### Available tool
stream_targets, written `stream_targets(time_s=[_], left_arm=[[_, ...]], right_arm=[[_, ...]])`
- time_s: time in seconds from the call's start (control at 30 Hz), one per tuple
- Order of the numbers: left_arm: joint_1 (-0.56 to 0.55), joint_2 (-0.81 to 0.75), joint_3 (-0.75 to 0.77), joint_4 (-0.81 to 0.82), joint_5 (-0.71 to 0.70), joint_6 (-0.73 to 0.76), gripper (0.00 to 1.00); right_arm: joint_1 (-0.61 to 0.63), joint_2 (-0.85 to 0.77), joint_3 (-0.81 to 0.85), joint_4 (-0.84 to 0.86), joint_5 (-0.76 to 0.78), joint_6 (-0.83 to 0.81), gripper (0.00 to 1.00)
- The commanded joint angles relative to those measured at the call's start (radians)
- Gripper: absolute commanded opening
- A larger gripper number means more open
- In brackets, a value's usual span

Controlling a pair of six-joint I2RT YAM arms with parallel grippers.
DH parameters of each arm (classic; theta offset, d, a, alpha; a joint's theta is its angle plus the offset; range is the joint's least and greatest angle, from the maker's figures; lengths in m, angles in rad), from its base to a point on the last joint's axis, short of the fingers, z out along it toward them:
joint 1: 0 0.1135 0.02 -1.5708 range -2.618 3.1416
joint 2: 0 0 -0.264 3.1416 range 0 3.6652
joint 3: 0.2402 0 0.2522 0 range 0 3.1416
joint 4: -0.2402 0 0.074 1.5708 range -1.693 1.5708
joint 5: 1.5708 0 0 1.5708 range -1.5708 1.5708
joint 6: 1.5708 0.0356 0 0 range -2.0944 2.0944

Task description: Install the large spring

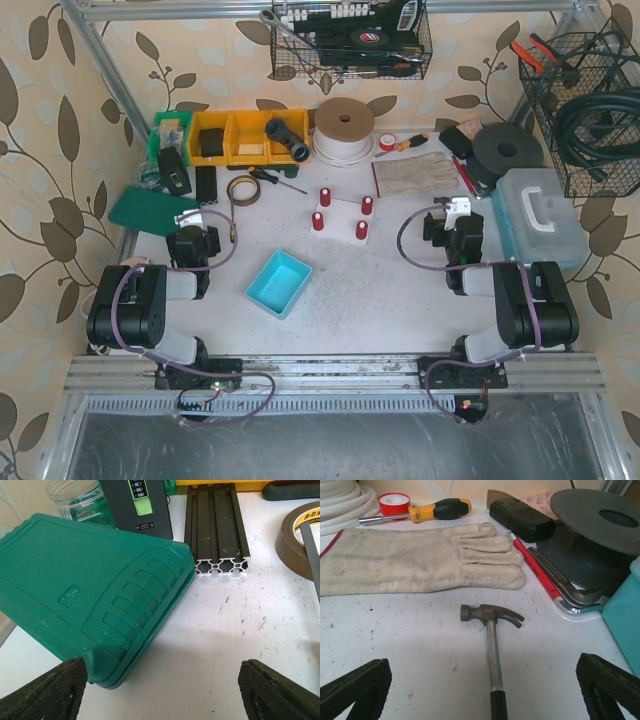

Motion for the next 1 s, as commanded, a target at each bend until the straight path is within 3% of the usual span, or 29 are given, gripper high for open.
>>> stream_targets(time_s=[0.0,0.97], left_arm=[[-0.002,-0.01,0.022,0.021,-0.02,-0.009,0.85],[-0.002,-0.01,0.023,0.019,-0.019,-0.009,0.86]], right_arm=[[0.014,0.004,0.005,0.014,0.007,-0.018,1.0],[0.015,0.005,0.006,0.014,0.01,-0.019,1.0]])
